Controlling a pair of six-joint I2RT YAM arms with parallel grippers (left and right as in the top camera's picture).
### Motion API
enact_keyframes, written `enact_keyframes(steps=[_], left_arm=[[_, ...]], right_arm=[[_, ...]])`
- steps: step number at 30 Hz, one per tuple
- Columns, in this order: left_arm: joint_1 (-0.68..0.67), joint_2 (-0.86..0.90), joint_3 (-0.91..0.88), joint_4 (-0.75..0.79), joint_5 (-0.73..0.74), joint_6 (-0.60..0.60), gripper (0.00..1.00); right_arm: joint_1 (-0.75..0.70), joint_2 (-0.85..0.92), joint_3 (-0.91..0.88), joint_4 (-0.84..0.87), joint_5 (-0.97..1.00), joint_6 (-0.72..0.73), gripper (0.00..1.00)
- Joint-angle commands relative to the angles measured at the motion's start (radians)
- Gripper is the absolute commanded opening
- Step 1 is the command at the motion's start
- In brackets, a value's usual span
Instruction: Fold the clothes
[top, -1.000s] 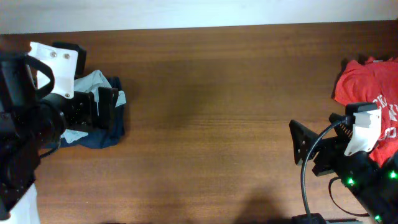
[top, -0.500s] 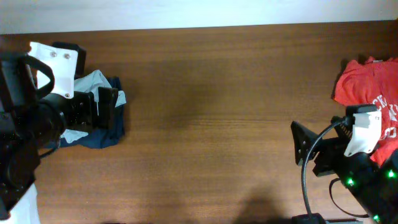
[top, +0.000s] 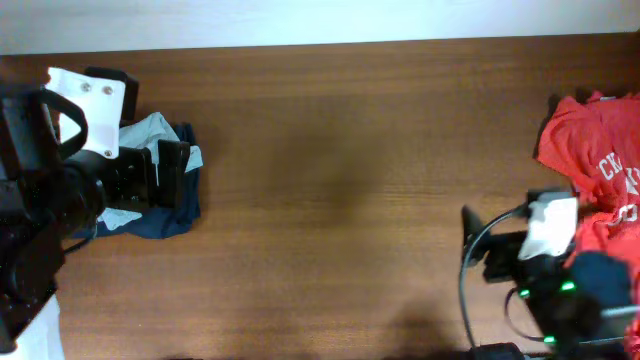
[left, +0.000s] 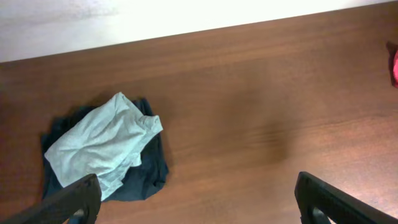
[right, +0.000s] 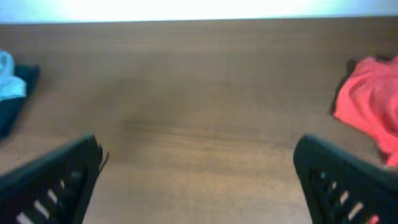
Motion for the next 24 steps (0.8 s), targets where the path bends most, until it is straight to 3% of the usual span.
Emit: enact_keyframes(steps=[1,6,10,24], left_arm=[[-0.005,0.001,0.0,-0.002,-0.006,0.009,0.99],[-0.005,0.001,0.0,-0.001,-0.006,0.01,0.99],[-0.005,0.001,0.0,-0.001,-0.006,0.009,0.99],[-0.005,0.001,0.0,-0.002,-0.006,0.01,0.99]], right_arm=[[-0.007,-0.154,-0.269,0.117,-0.039,-0.011,0.99],[-0.007,-0.325,-0.527,0.238,-0.111,-0.011,0.99],[-0.007,-0.435,-0.634,0.27,-0.138,-0.011,0.99],[-0.007,-0.476,-0.721,0.313,-0.141,-0.011,0.98]])
